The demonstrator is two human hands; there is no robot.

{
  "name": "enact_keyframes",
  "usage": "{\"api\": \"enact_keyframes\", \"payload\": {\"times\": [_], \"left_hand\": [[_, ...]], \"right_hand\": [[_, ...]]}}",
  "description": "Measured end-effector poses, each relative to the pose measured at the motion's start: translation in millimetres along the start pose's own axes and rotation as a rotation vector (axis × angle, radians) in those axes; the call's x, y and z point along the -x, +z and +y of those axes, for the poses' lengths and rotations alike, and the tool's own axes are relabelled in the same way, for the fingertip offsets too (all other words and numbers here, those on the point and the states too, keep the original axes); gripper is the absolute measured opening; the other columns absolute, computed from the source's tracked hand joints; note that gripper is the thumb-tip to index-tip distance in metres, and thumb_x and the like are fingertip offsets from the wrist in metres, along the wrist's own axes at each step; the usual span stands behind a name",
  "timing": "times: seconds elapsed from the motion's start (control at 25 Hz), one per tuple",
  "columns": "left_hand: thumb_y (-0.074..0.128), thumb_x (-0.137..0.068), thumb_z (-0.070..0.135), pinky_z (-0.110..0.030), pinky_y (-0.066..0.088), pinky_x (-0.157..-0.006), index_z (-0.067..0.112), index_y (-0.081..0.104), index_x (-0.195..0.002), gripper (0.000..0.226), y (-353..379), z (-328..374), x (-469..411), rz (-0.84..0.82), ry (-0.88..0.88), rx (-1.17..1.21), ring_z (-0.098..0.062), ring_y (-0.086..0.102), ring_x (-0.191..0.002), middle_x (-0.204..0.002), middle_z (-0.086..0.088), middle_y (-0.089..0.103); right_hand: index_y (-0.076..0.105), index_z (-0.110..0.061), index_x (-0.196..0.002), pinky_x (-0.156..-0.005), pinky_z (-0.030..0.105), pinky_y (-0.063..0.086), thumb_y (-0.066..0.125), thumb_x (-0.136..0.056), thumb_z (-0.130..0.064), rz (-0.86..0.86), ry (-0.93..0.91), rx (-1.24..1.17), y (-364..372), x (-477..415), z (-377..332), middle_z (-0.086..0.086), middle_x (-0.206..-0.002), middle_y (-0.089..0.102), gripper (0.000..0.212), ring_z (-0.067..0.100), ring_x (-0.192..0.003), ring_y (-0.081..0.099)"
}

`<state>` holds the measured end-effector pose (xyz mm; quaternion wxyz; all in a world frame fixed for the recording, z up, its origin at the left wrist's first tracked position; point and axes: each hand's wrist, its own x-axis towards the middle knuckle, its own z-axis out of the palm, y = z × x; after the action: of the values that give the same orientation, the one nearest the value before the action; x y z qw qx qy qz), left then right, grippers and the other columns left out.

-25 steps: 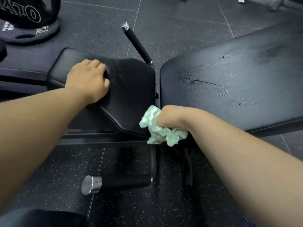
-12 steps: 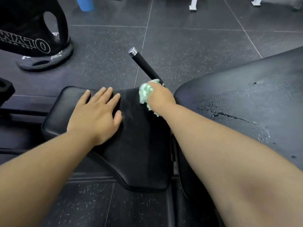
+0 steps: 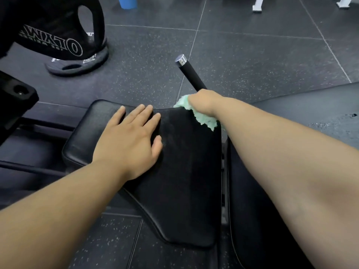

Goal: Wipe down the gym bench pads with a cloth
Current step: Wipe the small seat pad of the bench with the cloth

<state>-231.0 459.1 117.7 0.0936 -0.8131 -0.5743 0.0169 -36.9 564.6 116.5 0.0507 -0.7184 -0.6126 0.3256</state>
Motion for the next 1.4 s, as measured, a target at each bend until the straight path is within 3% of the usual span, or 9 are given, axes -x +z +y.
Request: {"api": "enact_keyframes", "payload": {"times": [0.12,0.28,0.44,0.56,0.64,0.76,1.08,1.28,1.4], "left_hand": [[0.014,-0.085,0.05,-0.042,0.011,-0.118,0.023,0.034,-0.145,0.069,-1,2,1,-0.01,-0.008,-0.015,-0.014,0.02,-0.144,-0.155,0.0,0.028],[0.008,-0.083,0.052,-0.039,0.007,-0.119,0.025,0.029,-0.147,0.073,-2,0,-1,-0.016,-0.005,-0.009,-0.011,0.014,-0.146,-0.157,0.003,0.023],[0.011,-0.084,0.052,-0.04,0.008,-0.118,0.026,0.032,-0.146,0.07,-2,2,2,-0.009,-0.01,-0.021,-0.011,0.017,-0.145,-0.156,0.002,0.026],[0.01,-0.083,0.052,-0.04,0.008,-0.118,0.026,0.031,-0.146,0.071,-2,2,-1,-0.014,0.008,0.006,-0.012,0.016,-0.145,-0.156,0.002,0.025],[0.009,-0.083,0.053,-0.04,0.008,-0.118,0.026,0.031,-0.146,0.072,-2,0,0,-0.006,0.002,0.012,-0.012,0.016,-0.145,-0.156,0.002,0.025],[0.014,-0.085,0.051,-0.04,0.007,-0.118,0.026,0.031,-0.146,0.069,0,0,1,0.001,0.004,0.016,-0.012,0.016,-0.145,-0.157,0.002,0.025],[0.036,-0.093,0.041,-0.041,0.009,-0.117,0.02,0.04,-0.142,0.053,-1,-1,1,0.046,0.031,0.078,-0.016,0.022,-0.144,-0.154,-0.002,0.032],[0.042,-0.095,0.029,-0.038,0.01,-0.118,0.021,0.037,-0.144,0.05,-44,4,8,-0.382,0.028,0.258,-0.018,0.018,-0.145,-0.156,0.002,0.026],[0.047,-0.092,0.024,-0.03,0.038,-0.1,0.026,0.059,-0.124,0.035,-103,48,39,-0.5,-0.069,0.521,-0.018,0.053,-0.121,-0.128,0.005,0.062]], "right_hand": [[0.036,-0.017,-0.063,-0.051,0.027,0.028,0.039,-0.087,-0.012,-0.067,-0.156,-0.095,4,0,-22,-0.002,-0.065,0.038,0.025,0.021,-0.066,0.038],[0.048,-0.021,-0.071,-0.062,0.028,0.038,0.043,-0.089,-0.027,-0.183,-0.032,-0.411,-9,10,-18,-0.002,-0.071,0.05,0.02,0.014,-0.064,0.051],[0.042,-0.023,-0.08,-0.052,0.016,0.039,0.033,-0.097,-0.021,-0.268,0.036,-0.274,-17,11,13,-0.001,-0.067,0.038,0.019,0.009,-0.051,0.044],[0.049,-0.024,-0.075,-0.059,0.036,0.045,0.052,-0.062,-0.025,-0.315,0.074,-0.283,-10,-27,37,0.008,-0.085,0.048,0.013,0.021,-0.067,0.049],[0.049,-0.021,-0.069,-0.06,0.035,0.04,0.047,-0.064,-0.02,-0.272,0.069,-0.288,-9,-24,34,0.007,-0.082,0.048,0.006,0.021,-0.067,0.047],[0.054,-0.015,-0.082,-0.069,0.029,0.041,0.039,-0.085,-0.022,-0.099,0.054,-0.151,-9,14,27,0.003,-0.084,0.057,0.016,0.017,-0.075,0.054],[0.061,-0.005,-0.111,-0.078,0.034,0.043,0.05,-0.09,-0.014,0.005,-0.156,0.479,11,71,33,0.012,-0.103,0.06,0.026,0.031,-0.105,0.059],[0.05,-0.011,-0.134,-0.085,0.031,0.044,0.043,-0.091,-0.008,-0.177,-0.19,0.404,13,162,44,0.008,-0.128,0.057,0.044,0.027,-0.113,0.055],[0.033,-0.023,-0.144,-0.091,0.041,0.046,0.049,-0.087,-0.005,-0.054,-0.1,0.062,-19,224,50,0.01,-0.131,0.047,0.062,0.031,-0.115,0.05]]}}
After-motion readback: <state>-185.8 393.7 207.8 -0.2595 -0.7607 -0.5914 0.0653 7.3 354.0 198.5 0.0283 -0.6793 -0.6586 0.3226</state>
